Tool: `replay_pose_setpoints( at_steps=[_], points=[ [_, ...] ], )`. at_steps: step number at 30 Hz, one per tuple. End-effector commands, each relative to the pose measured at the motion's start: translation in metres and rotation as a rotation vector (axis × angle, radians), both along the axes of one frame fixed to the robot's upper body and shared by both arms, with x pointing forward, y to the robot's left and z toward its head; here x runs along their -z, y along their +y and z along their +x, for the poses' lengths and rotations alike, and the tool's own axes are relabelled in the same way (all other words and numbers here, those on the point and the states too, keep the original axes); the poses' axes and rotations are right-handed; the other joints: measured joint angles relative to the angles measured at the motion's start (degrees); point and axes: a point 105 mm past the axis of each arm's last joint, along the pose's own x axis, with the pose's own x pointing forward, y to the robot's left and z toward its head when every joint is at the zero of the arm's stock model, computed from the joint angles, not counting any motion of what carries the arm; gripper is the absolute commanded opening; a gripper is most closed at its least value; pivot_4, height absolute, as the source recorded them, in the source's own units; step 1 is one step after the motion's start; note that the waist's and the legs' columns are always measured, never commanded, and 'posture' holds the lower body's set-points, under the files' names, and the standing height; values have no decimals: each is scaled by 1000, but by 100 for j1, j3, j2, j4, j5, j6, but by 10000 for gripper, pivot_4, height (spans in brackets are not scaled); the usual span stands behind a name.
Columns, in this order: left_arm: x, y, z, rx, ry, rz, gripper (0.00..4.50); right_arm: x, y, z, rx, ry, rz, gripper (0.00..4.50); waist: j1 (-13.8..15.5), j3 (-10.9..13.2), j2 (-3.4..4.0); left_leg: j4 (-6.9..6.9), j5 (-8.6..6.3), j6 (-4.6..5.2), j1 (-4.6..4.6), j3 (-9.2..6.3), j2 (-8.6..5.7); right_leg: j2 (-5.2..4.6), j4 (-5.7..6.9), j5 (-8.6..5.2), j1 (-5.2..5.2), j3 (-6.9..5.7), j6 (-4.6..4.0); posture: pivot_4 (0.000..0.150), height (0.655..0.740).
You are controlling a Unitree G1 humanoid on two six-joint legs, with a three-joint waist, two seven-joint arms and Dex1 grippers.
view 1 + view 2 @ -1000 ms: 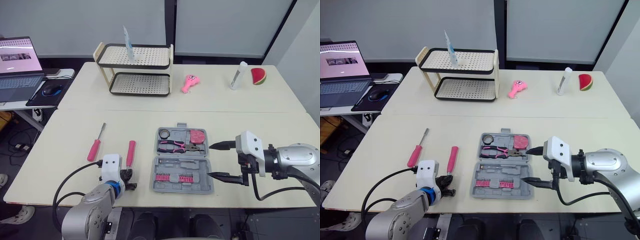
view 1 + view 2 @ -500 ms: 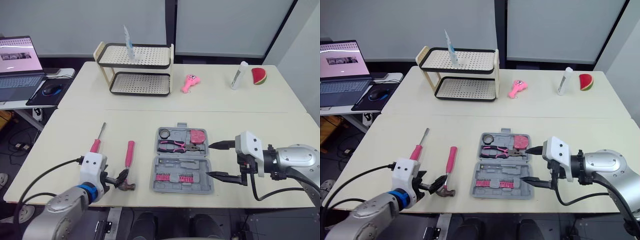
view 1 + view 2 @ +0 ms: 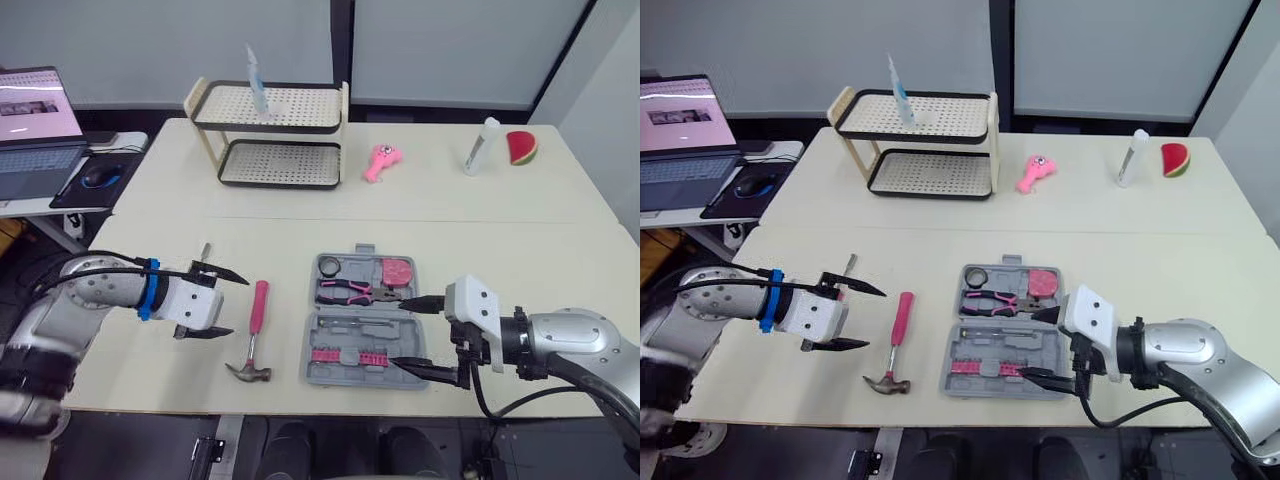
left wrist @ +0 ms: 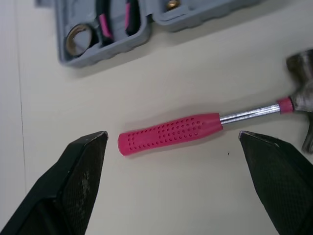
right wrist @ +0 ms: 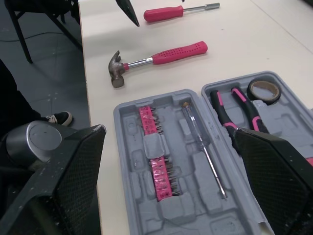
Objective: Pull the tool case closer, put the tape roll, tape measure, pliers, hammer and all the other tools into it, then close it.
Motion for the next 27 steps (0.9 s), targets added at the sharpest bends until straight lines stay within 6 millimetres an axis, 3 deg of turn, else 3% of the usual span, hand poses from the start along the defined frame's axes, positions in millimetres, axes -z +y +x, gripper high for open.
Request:
replay_pose_setpoints(
  at_steps=[1,7,16,19,27],
  points=[
    [11,0,-5,234,11,132,44671,-8,7,-6,-25,-8,21,45000,-36,1,-1,0,0,0,-4,2,0,1,1,0,-6,1,0,1500,7356],
    [32,-14,-2,522,56,280,44671,-10,16,-11,-49,26,33,45000,-131,2,-5,9,1,4,-5,-6,7,15,15,0,-5,-8,1,1500,7356],
    [53,-26,2,684,87,385,44671,-13,23,-14,-53,30,34,45000,-164,13,-25,14,1,3,-5,-8,9,23,18,0,-5,-10,2,1500,7356],
    [62,-32,-2,721,97,376,39617,-13,22,-15,-48,33,31,45000,-161,15,-28,15,2,1,-6,-10,9,23,18,0,-5,-11,2,1500,7356],
    [70,-28,-7,738,100,381,15043,-15,21,-14,-41,30,26,45000,-144,12,-30,16,9,-9,5,-11,8,22,22,0,7,-11,3,1500,7356]
  ],
)
